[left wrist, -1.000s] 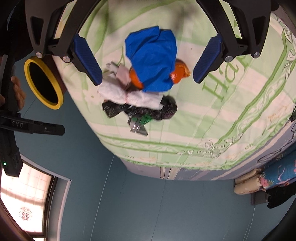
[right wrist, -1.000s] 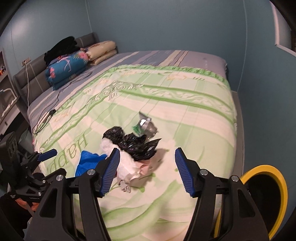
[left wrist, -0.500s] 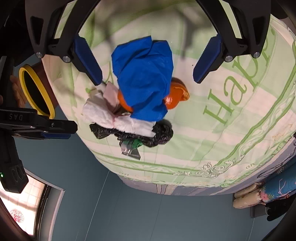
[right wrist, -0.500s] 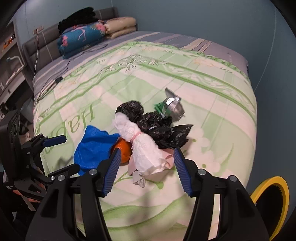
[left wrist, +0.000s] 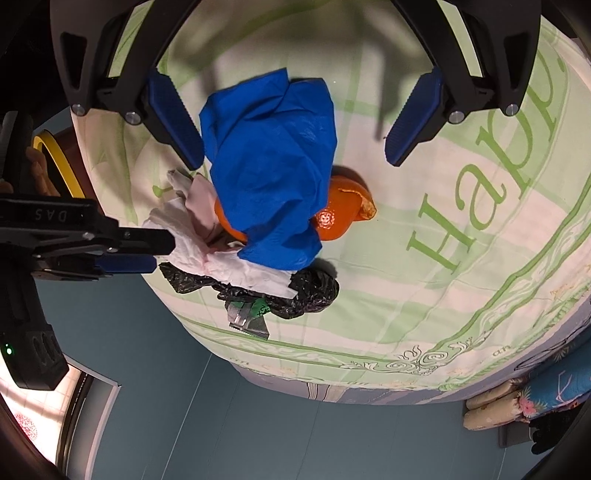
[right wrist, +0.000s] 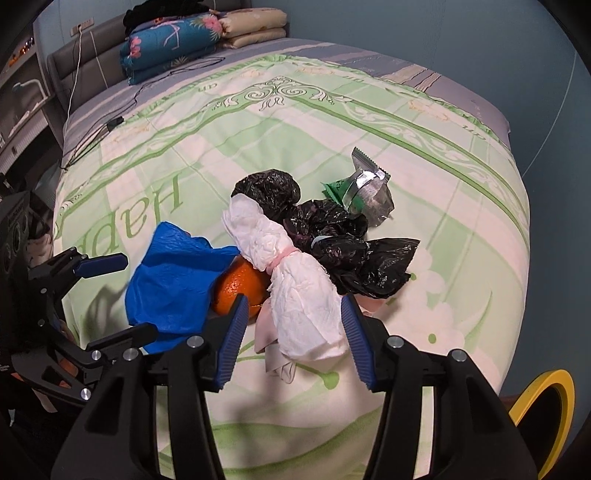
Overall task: Collect trash
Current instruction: 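Close the left tool on the blue bag while the right tool grasps the white tissue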
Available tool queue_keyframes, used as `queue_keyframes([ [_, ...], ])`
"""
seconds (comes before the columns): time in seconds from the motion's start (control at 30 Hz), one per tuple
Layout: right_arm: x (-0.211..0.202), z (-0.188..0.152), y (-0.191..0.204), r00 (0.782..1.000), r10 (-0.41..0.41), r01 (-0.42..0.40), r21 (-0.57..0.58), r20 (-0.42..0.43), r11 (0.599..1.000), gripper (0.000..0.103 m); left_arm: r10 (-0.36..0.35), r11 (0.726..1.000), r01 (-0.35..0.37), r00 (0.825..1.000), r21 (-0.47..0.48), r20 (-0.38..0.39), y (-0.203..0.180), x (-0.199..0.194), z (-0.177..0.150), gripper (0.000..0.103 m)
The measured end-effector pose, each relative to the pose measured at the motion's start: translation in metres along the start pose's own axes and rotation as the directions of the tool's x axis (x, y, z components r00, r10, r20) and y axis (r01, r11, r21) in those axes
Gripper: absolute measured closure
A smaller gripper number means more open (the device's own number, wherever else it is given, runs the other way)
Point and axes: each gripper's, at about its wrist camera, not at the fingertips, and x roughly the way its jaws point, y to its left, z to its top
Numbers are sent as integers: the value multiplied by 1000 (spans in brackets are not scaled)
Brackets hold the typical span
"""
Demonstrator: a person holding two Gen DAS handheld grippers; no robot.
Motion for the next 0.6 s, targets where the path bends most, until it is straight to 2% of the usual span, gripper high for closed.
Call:
queue_keyframes([
  [0.1,6,0,-2,1000,-4,4,0,-10,1000,56,-12,1000,12,1000,7,1,-1,2,0,14],
  [0.2,12,0,-6,1000,2,-2,11,-21,1000,60,-17,1000,17,1000,21,-10,-4,6,0,25],
  [0.27,16,-1,-7,1000,-1,2,13,-25,1000,67,-23,999,23,1000,26,-19,-5,9,-1,33],
  [0.37,19,-1,-8,999,5,-4,14,-32,1000,68,-38,999,39,999,33,-32,-7,12,-2,43],
  [0.5,25,-3,-8,999,1,0,11,-43,1000,68,-38,997,41,999,59,-37,-12,13,-4,51],
  [0.57,28,-3,-7,999,-5,6,6,-50,1000,78,-42,997,45,998,66,-45,-12,15,-4,61],
  [0.6,28,-4,-7,999,-10,10,5,-50,1000,78,-46,997,49,998,67,-51,-12,16,-4,64],
])
